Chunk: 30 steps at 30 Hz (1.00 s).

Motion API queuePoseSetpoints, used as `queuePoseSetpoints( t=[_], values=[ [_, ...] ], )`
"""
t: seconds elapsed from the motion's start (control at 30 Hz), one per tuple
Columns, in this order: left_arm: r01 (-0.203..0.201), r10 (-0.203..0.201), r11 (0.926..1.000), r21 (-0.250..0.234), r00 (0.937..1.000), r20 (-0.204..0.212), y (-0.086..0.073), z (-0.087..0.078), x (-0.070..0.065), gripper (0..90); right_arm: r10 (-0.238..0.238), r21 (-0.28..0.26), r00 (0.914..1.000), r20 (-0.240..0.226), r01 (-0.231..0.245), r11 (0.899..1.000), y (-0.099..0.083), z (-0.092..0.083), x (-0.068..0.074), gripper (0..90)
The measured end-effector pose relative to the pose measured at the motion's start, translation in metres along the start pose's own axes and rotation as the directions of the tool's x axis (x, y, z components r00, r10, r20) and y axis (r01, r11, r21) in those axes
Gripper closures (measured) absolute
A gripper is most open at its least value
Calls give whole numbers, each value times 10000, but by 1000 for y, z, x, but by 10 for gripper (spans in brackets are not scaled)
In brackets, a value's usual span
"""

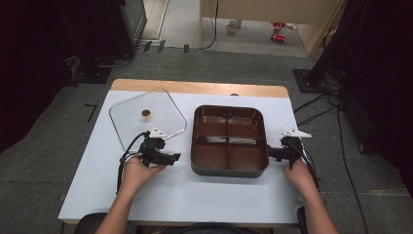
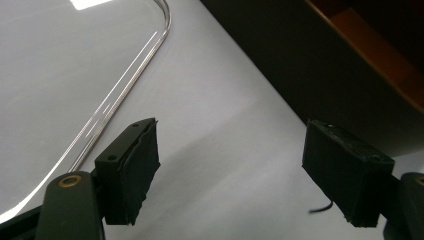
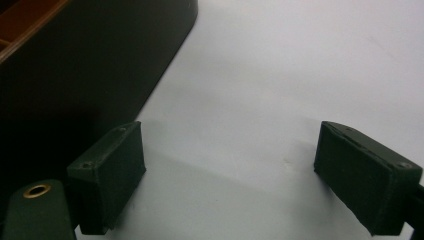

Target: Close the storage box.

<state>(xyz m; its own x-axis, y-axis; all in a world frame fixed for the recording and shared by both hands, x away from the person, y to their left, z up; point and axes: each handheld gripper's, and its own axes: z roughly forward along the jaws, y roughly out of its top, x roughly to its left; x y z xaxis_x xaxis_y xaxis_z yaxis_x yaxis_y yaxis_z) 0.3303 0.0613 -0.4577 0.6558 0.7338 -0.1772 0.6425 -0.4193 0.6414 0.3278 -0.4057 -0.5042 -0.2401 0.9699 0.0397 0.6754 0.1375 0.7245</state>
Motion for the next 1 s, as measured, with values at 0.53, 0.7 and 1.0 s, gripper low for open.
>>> queuePoseSetpoints(
  t=[0.53,0.7,1.0],
  values=[
    [-245,244,9997,58,9995,177,16,-10,8,256,-3,2,10000,-2,3,10000,0,0,0,123],
    [4,-5,10000,27,9999,129,23,-11,13,255,-6,0,10000,0,6,10000,0,0,0,123],
    [-212,213,9998,-39,9989,409,34,-11,21,291,-12,-2,10000,-1,12,10000,0,0,0,123]
  ],
)
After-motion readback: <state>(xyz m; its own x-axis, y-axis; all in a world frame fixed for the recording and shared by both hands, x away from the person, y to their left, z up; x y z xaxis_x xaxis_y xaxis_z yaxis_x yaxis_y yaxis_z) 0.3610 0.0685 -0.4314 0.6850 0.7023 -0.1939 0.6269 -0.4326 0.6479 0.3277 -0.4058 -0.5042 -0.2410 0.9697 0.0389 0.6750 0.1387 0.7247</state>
